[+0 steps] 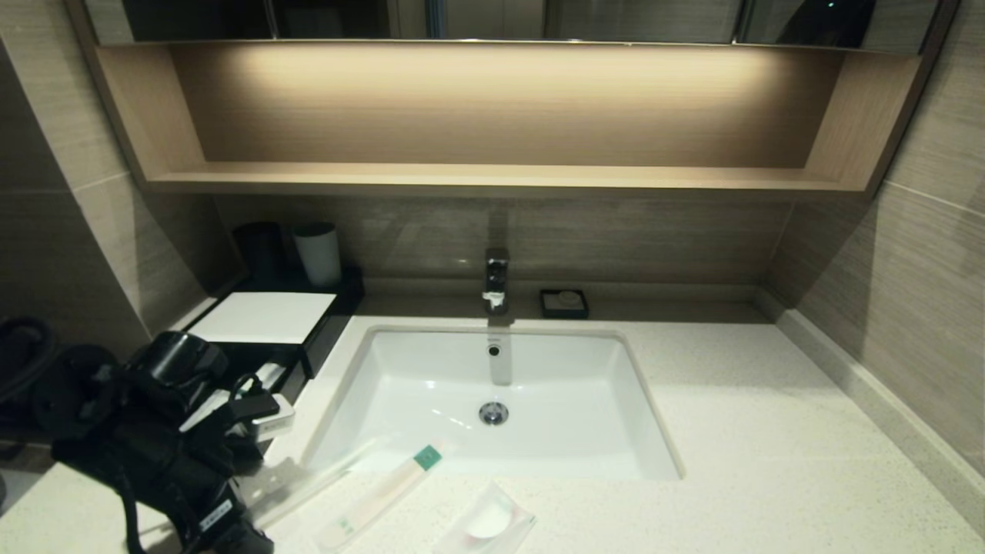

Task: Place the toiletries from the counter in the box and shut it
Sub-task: Pick up the bathroom toiletry

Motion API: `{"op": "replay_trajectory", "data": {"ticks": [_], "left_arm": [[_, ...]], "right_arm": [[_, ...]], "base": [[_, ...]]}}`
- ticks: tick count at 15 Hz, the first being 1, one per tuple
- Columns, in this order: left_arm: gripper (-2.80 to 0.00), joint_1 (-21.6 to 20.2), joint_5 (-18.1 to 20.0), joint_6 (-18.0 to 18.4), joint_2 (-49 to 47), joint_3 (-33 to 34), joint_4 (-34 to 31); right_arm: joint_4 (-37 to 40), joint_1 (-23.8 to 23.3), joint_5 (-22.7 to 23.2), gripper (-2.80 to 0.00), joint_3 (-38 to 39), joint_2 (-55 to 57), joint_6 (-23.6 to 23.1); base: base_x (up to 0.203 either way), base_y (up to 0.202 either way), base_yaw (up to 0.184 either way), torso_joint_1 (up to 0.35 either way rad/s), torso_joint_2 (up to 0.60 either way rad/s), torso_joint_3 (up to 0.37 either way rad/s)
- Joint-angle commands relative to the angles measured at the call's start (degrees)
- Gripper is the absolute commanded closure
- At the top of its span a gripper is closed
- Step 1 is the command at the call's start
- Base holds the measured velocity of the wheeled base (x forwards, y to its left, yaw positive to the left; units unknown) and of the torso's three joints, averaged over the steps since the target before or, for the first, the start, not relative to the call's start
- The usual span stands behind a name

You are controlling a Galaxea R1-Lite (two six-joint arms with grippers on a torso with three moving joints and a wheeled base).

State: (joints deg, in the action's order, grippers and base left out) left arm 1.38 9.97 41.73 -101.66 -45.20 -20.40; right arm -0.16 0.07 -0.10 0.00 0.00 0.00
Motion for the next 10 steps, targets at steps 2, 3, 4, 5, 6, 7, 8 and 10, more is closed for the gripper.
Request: {"op": "replay_trajectory", "data": {"ticks": [2,3,4,5,6,7,8,10], "left_arm": [[-2.80,0.0,-0.2,0.3,-0.4,0.2,-0.2],[-2.80,0.0,-0.2,0.3,-0.3,0.2,-0.2],[-2.80,0.1,-0.3,0.3,-0.2,0.2,-0.2],[-2.80,0.1,-0.3,0.3,0.0,0.2,-0.2],[0.00,0.1,-0.4,0.3,0.1,0.2,-0.2],[0.00,0.0,-0.3,0.3,0.1,0.2,-0.2],[0.00,0.0,-0.3,0.3,0.3,0.2,-0.2],[0.00,0.0,-0.3,0.3,0.3,0.3,-0.6]], "right_arm": [[0.0,0.0,0.0,0.00,0.1,0.0,0.0],[0.0,0.0,0.0,0.00,0.1,0.0,0.0],[0.0,0.0,0.0,0.00,0.1,0.0,0.0],[0.0,0.0,0.0,0.00,0.1,0.0,0.0],[0.0,0.0,0.0,0.00,0.1,0.0,0.0],[0.0,0.0,0.0,0.00,0.0,0.0,0.0],[0.0,0.0,0.0,0.00,0.1,0.0,0.0],[0.0,0.0,0.0,0.00,0.1,0.0,0.0]], "base": [[0.000,0.000,0.000,0.000,0.00,0.000],[0.000,0.000,0.000,0.000,0.00,0.000],[0.000,0.000,0.000,0.000,0.00,0.000],[0.000,0.000,0.000,0.000,0.00,0.000],[0.000,0.000,0.000,0.000,0.00,0.000],[0.000,0.000,0.000,0.000,0.00,0.000],[0.000,0.000,0.000,0.000,0.00,0.000],[0.000,0.000,0.000,0.000,0.00,0.000]]}}
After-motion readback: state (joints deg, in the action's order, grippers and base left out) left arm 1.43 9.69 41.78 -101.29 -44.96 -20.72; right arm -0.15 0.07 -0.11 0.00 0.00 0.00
